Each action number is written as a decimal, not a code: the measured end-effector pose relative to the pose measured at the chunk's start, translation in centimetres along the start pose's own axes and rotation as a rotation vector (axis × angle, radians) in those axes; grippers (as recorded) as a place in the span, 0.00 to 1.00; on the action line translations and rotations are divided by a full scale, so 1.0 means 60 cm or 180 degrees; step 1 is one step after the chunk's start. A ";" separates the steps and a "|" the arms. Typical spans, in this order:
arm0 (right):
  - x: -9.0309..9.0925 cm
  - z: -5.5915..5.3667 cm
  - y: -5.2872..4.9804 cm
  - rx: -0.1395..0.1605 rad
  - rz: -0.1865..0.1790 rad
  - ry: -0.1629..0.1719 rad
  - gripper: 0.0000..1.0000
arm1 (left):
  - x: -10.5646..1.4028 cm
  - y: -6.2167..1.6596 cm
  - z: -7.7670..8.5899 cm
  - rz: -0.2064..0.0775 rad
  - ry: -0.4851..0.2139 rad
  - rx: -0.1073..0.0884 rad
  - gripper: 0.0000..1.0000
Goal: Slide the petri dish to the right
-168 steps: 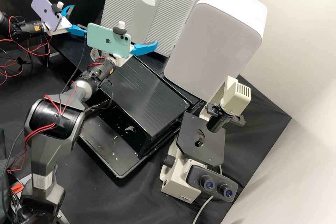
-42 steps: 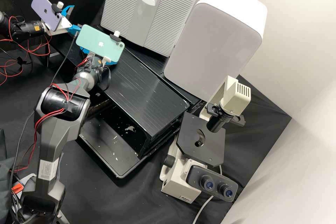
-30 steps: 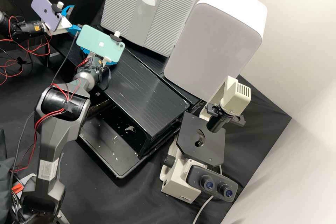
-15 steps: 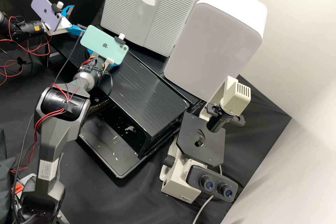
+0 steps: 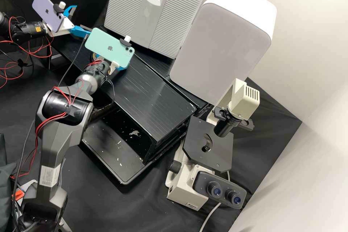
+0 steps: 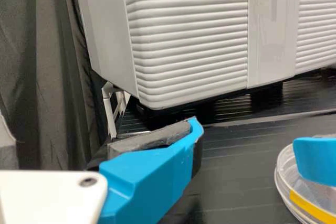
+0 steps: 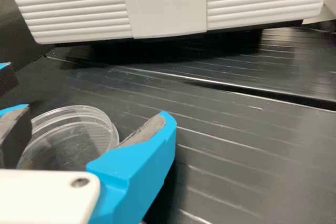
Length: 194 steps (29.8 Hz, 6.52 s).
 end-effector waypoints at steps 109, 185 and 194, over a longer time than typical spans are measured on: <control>-0.048 -0.059 -0.098 -0.1506 0.0426 0.0247 1.00 | 0.000 0.000 0.000 0.0000 0.0000 0.0000 1.00; 0.009 -0.033 -0.083 -0.0501 0.0419 -0.0258 1.00 | 0.000 0.000 0.000 0.0000 0.0000 0.0000 1.00; 0.011 -0.035 -0.082 -0.0507 0.0425 -0.0273 1.00 | 0.000 0.000 0.000 0.0000 0.0000 0.0000 1.00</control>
